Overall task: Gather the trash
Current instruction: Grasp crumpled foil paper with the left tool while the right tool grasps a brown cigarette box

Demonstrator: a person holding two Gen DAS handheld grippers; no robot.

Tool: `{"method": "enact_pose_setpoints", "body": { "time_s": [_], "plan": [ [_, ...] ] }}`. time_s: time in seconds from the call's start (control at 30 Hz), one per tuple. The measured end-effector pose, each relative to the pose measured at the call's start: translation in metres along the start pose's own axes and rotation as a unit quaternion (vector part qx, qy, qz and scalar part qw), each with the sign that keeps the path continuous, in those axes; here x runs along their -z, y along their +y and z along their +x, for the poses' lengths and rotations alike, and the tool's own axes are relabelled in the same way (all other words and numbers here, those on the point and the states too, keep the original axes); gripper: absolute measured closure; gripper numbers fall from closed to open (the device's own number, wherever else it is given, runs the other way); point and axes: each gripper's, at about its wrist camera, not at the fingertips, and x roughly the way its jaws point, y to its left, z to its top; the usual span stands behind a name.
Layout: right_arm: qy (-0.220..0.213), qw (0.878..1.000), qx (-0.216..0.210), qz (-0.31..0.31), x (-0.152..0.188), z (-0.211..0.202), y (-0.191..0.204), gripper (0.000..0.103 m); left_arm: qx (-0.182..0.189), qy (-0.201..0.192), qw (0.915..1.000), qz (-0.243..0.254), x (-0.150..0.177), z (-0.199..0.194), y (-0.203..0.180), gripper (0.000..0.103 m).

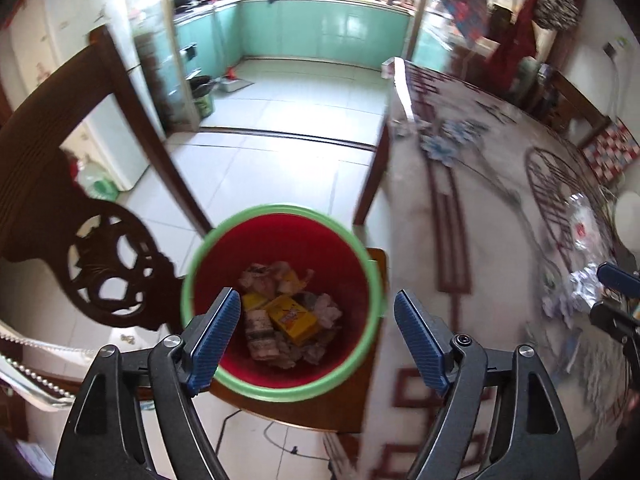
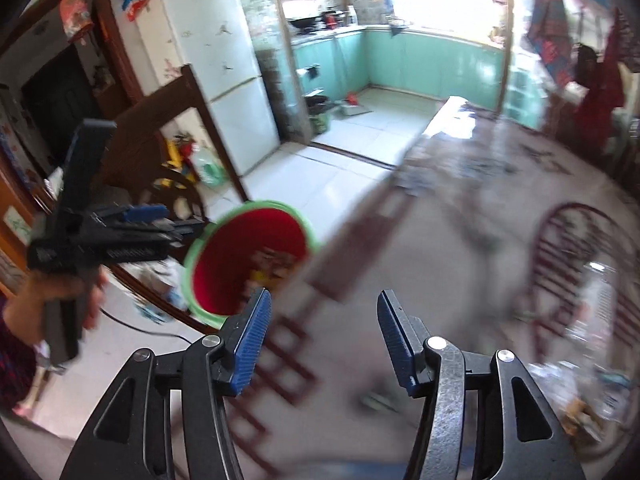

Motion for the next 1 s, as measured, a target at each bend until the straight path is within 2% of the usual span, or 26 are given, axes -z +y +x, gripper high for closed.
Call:
{"method": "enact_pose_setpoints", "body": {
  "time_s": [0.2, 0.27, 0.4, 0.53, 0.73, 0.97, 1.0],
  "plan": [
    [0.030, 0.996, 0.082, 0.034, 0.054, -0.055, -0.112, 0.048, 0.047, 0.006, 0.9983, 0.035, 0.002, -0.005, -0.070, 0.023],
    [0.037, 0.994, 0.093, 0.048, 0.068, -0.067, -0.149, 0.048, 0.062, 0.007, 0.9969, 0.048, 0.004, -0.010, -0.095, 0.023],
    [0.050, 0.993, 0.092, 0.045, 0.083, -0.074, -0.196, 0.048, 0.083, 0.008, 0.9936, 0.077, 0.009, -0.016, -0.142, 0.023],
    [0.064, 0.995, 0.063, 0.042, 0.092, -0.065, -0.219, 0.048, 0.097, 0.019, 0.9917, 0.083, 0.017, -0.018, -0.183, 0.023],
    [0.093, 0.995, 0.030, 0.033, 0.105, -0.043, -0.229, 0.048, 0.102, 0.026, 0.9900, 0.094, 0.029, -0.021, -0.221, 0.023],
    [0.093, 0.994, 0.006, 0.057, 0.119, -0.030, -0.237, 0.048, 0.106, 0.039, 0.9897, 0.088, 0.030, -0.014, -0.258, 0.023],
    [0.093, 0.994, 0.006, 0.064, 0.119, -0.029, -0.238, 0.059, 0.109, 0.039, 0.9895, 0.087, 0.028, -0.010, -0.265, 0.023]
  ]
}}
